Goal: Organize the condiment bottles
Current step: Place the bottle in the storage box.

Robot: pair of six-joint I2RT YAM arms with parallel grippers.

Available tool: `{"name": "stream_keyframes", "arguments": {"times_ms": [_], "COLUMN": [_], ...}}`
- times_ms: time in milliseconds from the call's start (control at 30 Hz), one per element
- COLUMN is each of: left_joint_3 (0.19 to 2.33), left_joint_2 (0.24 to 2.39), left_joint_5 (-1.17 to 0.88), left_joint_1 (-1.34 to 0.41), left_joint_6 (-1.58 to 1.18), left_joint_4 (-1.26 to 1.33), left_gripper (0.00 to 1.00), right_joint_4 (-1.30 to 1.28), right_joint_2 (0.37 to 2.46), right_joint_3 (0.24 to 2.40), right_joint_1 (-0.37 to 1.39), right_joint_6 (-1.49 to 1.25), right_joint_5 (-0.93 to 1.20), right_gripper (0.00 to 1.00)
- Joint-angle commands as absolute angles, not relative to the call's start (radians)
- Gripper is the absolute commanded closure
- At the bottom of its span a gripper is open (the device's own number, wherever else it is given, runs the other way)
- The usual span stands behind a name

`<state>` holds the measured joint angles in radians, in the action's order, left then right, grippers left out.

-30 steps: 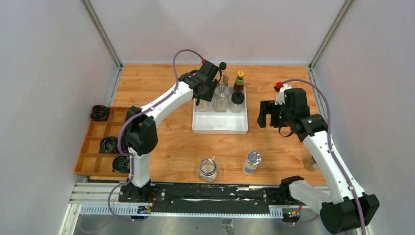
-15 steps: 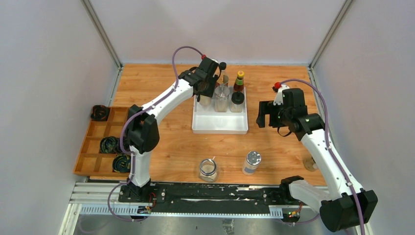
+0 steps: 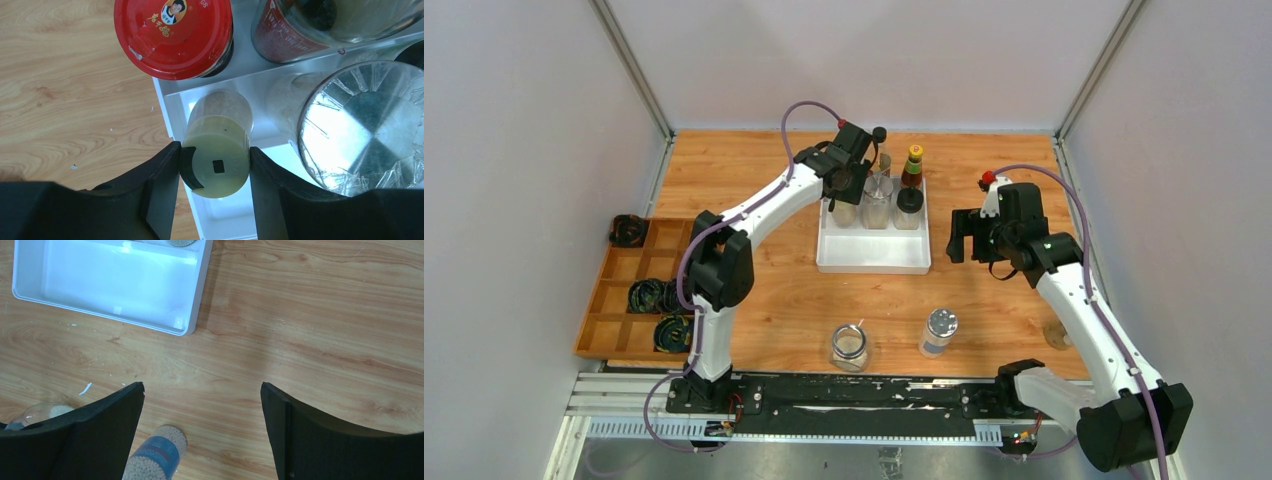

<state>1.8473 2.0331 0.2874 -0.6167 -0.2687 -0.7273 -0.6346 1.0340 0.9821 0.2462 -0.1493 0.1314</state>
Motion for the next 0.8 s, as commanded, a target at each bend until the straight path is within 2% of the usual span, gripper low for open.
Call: {"name": "stream_keyframes", "arguments": {"times_ms": [0,400,767], "left_joint_3": [1.824,1.803,1.804], "left_joint_2": [2.037,2.061,2.080], "left_joint_5": [0.286,0.299,0.308], "left_joint_1": [-0.612,-0.612,-0.611], "left_joint_6": [-0.285,-0.299,-0.304], "left_joint_4": [-0.720,-0.730,-0.733], "left_gripper": [0.64,0.63,0.49], "right_joint_4": [-0.622,-0.615,-0.611], "right_joint_2": [1.032,1.033,1.039], "right_joint_3": [0.962,0.955,0.953], "right_joint_1": [0.235,0.235,0.235], "right_joint_6": [-0.140,-0.143,-0.141], "right_joint_5": [0.144,0.152,0.156], "right_gripper": [0.08,0.08,0.08]}}
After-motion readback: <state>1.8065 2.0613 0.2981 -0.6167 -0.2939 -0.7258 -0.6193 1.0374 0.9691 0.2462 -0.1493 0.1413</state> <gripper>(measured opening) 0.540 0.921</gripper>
